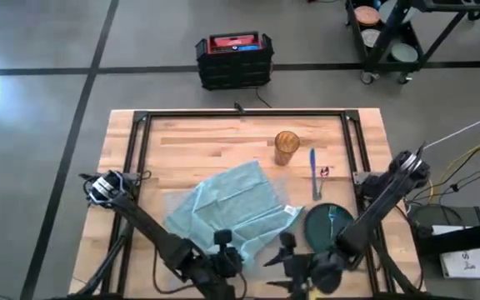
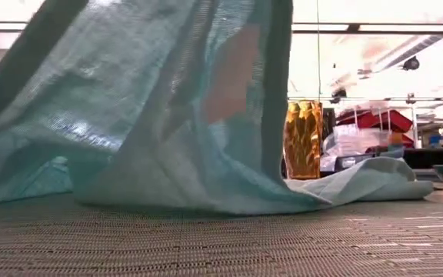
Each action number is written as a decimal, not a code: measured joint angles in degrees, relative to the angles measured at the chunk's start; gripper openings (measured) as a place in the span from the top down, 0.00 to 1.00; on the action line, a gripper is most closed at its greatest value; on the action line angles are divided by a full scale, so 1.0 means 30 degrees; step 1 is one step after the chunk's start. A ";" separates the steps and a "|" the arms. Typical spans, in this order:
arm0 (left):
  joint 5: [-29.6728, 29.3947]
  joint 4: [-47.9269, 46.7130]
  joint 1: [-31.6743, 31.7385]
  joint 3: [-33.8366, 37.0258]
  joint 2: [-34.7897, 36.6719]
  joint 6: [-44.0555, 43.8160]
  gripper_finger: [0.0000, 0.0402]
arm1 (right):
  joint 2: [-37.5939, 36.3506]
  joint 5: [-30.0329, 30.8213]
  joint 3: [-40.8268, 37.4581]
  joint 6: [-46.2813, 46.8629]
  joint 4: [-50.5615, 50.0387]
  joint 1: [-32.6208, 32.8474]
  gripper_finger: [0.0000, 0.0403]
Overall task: Set table place
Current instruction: Fold the blue table napkin
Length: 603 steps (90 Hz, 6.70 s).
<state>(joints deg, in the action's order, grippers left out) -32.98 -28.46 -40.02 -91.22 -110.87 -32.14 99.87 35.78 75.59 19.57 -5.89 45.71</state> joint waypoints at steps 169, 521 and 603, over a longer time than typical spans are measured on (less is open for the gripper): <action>0.2913 -0.7037 0.0304 -0.0028 0.2645 0.0306 0.63 | 0.3777 0.3666 0.4182 0.3208 -0.7838 0.0811 1.00; -1.1644 -1.5470 -0.3465 0.1625 1.9460 -0.2486 1.00 | -1.0765 0.4608 0.5644 -0.5621 -1.3333 -0.7171 1.00; -0.5228 -1.0448 -0.3651 0.3270 1.7455 -0.0779 1.00 | -0.9760 0.0393 0.4173 0.1321 -1.6488 -0.4078 1.00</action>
<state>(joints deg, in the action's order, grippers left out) -48.67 -59.80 -50.97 -81.41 -58.50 -34.48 70.59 36.96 88.11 23.53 -55.36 33.47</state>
